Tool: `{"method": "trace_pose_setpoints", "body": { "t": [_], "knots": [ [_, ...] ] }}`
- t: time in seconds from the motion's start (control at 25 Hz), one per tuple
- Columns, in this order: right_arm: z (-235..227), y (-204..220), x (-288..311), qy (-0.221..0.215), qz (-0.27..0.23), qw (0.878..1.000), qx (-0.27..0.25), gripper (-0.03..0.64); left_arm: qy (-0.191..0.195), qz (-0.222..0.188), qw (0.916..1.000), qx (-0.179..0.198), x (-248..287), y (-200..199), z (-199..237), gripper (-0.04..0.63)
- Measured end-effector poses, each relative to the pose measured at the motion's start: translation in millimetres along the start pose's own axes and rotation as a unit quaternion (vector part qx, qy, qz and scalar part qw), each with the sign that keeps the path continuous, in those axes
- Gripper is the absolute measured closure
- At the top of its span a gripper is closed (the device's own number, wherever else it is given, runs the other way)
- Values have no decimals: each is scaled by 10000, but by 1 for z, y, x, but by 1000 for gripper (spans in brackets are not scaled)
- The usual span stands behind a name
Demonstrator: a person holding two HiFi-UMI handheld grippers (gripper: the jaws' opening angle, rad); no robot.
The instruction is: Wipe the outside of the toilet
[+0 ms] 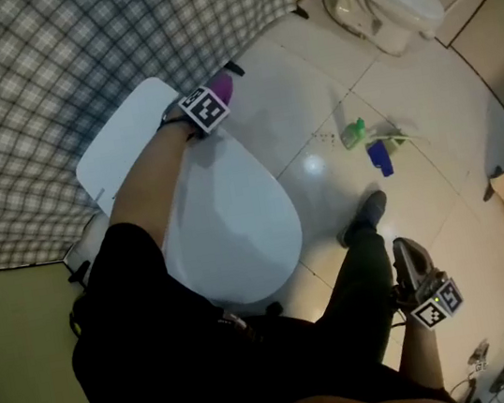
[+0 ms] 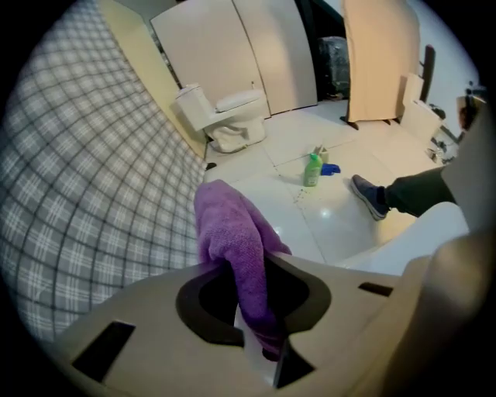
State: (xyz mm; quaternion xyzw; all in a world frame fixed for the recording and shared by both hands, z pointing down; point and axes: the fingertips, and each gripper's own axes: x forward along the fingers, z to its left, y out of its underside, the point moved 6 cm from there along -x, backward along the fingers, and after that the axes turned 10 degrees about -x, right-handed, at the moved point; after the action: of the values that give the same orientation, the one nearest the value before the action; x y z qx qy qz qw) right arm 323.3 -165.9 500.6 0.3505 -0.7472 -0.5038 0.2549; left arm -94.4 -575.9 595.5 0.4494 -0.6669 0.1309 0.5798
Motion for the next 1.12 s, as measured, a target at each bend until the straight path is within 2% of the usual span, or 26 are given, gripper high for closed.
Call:
{"method": "trace_pose_setpoints", "body": {
  "t": [0.12,0.16,0.28,0.32,0.48,0.6,0.64,0.72,0.8,0.84,0.88,0.96,1.0,1.04,1.12],
  "knots": [
    [-10,8,35,-71,197,9997,101,627,-616,-187,9968,-470,11,8,90,537],
    [-13,10,44,-104,265,9995,152,627,-596,-279,9952,-731,14,13,112,537],
    [-18,24,68,-195,491,9982,286,627,141,-915,9843,-1501,30,10,142,535],
    [-19,29,74,-214,559,9977,322,627,146,-1047,9803,-1669,33,10,152,535],
    [-21,37,80,-190,755,9960,443,627,-423,-1151,9665,-2254,31,24,192,535],
    [-14,36,79,-201,755,9960,431,627,-605,-1505,9575,-2383,22,19,203,535],
    [-11,34,79,-222,738,9962,394,627,-906,-1395,9553,-2444,14,25,211,535],
    [-4,30,77,-255,682,9968,345,627,-1694,-868,9466,-2602,-1,53,230,535],
    [5,26,70,-266,607,9973,319,627,-1962,-714,9423,-2618,-18,74,232,534],
    [11,23,67,-276,562,9976,283,627,-1881,-812,9444,-2573,-30,78,225,534],
    [17,19,63,-290,516,9980,221,627,-1636,-1012,9481,-2531,-44,78,211,534],
    [31,11,58,-344,418,9985,42,627,-837,-1590,9507,-2528,-77,77,166,534],
    [39,6,56,-397,352,9986,-58,627,-503,-1875,9472,-2552,-95,81,142,534],
    [47,1,56,-460,282,9984,-162,627,-331,-2103,9425,-2575,-116,93,119,534],
    [62,-5,55,-581,163,9975,-366,627,-183,-2462,9325,-2637,-156,132,74,534]
  ]
}}
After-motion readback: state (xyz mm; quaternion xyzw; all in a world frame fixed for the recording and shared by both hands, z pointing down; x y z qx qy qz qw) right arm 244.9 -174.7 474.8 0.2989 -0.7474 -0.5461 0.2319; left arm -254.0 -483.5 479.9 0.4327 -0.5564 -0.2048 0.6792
